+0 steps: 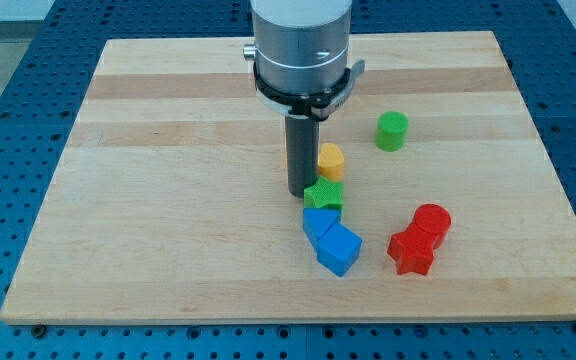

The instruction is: Push the green star towards bottom right

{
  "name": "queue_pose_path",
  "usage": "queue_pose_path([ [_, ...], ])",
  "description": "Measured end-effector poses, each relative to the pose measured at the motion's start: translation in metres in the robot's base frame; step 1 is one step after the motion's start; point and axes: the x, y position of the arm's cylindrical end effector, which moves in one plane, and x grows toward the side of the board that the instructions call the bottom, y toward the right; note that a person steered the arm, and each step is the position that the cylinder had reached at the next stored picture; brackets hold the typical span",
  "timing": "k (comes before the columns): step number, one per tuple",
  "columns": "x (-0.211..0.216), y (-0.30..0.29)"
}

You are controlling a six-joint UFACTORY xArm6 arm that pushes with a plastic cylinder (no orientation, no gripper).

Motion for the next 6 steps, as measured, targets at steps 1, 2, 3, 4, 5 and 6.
queue_pose_path([
  [1, 0.0, -0.008],
  [2, 0.008, -0.03],
  [3, 0.01, -0.039],
  [4, 0.022, -0.04],
  [5, 0.023, -0.037],
  [6, 0.023, -0.025],
])
